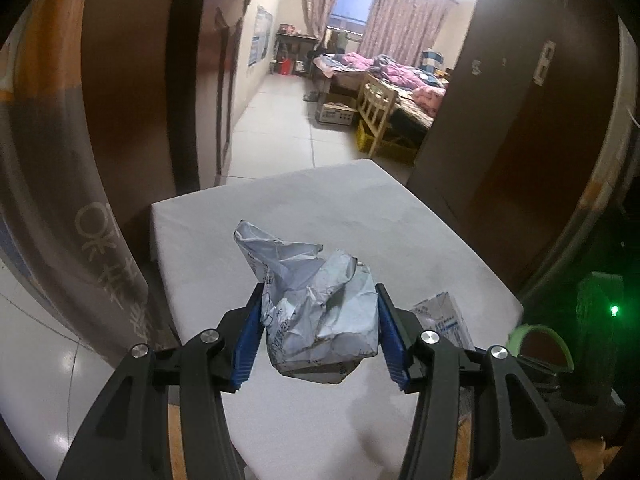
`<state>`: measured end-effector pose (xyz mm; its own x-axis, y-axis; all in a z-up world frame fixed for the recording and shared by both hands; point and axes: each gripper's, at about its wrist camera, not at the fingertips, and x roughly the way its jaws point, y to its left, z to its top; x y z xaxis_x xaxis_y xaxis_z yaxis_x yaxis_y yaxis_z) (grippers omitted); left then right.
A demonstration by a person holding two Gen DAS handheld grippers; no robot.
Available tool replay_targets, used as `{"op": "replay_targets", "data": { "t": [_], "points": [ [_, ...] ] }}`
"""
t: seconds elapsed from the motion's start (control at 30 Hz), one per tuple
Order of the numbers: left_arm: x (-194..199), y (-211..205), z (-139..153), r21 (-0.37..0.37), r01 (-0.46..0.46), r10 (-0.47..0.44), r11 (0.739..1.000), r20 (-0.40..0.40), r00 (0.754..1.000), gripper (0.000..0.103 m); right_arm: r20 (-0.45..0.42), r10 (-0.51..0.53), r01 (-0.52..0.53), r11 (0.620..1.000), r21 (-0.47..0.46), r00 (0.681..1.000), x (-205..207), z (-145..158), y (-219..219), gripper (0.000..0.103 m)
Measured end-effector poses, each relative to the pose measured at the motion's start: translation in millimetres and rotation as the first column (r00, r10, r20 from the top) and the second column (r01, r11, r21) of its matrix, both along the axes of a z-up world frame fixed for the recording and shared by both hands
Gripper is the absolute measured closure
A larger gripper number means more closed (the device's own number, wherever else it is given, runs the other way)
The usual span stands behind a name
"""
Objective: Collect trash
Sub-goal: 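Lift the newspaper ball and milk carton and carry them over the bin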
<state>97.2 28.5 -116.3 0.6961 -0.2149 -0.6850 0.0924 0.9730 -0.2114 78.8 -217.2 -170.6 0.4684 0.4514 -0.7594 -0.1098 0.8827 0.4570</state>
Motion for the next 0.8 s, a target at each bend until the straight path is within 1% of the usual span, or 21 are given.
{"op": "replay_targets", "data": {
  "t": [0.03,0.07,0.1,0.2,0.33,0.5,0.63,0.8],
  "points": [
    [-2.3,-2.6,0.7,-0.002,0.007,-0.007,1.0,-0.001,1.0,0.054,-0.002,-0.013,0.013,1.0,0.001,1.0,-4.6,0.5,-4.0,0.045],
    [-4.4,-4.5,2.3,-0.013,0.016,-0.016,1.0,-0.005,1.0,0.054,-0.003,-0.018,0.018,1.0,-0.001,1.0,-6.8,0.3,-2.0,0.05],
    [-6.7,-6.1,2.4,-0.02,0.018,-0.019,1.0,-0.006,1.0,0.054,-0.003,-0.025,0.025,1.0,0.001,1.0,-7.2,1.3,-2.8,0.052],
    [-10.9,-8.4,8.2,-0.018,0.025,-0.024,1.0,0.009,1.0,0.054,-0.004,-0.054,0.054,0.998,0.023,0.999,-15.3,3.4,-10.9,0.052],
    [-16.9,-10.1,12.0,-0.014,0.031,-0.03,0.999,0.026,0.999,0.054,0.007,-0.052,0.052,0.999,-0.006,0.999,-25.5,3.2,-13.5,0.053],
    [-19.3,-10.5,10.2,-0.015,0.035,-0.035,0.999,0.017,0.999,0.054,-0.003,-0.06,0.06,0.998,0.001,0.998,-32.2,0.8,-14.9,0.053],
    [-19.0,-8.5,10.3,-0.015,0.031,-0.031,0.999,0.025,0.999,0.054,0.014,-0.058,0.058,0.998,0.001,0.998,-31.8,7.8,-13.9,0.053],
    [-26.5,-10.4,19.8,0.025,0.012,-0.014,1.0,0.063,0.998,0.054,0.052,-0.058,0.056,0.998,0.039,0.997,-32.4,23.0,-16.7,0.053]
  ]
}}
